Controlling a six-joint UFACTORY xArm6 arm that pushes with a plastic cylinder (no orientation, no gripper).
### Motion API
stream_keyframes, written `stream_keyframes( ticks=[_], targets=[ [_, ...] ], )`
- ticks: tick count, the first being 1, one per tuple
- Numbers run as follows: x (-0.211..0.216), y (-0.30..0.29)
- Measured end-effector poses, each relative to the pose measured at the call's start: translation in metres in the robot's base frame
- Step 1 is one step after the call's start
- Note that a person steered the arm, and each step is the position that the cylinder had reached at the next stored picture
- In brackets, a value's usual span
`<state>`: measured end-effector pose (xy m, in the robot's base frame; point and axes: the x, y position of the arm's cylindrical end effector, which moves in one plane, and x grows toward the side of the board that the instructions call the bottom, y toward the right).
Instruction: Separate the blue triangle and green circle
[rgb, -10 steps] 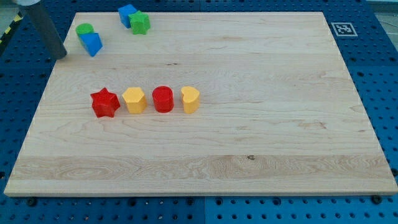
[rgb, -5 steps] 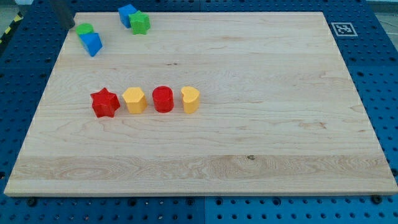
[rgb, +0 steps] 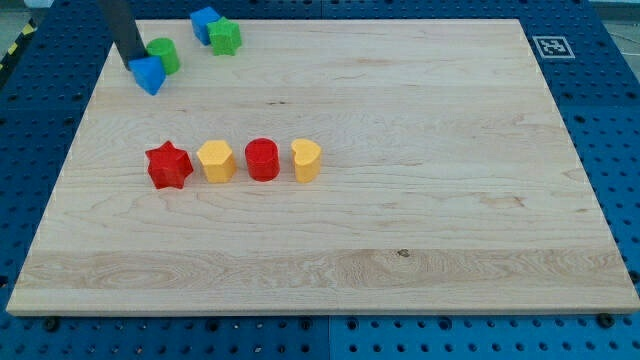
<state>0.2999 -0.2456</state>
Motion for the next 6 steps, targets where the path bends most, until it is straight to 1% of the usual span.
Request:
stream_keyframes(
  ticks=[1,3,4,5,6],
  targets=[
    [0.019,0.008],
    [0.029,0.021],
    [0.020,0.006],
    [-0.005,-0.027],
    [-0.038,-0.027]
  ],
)
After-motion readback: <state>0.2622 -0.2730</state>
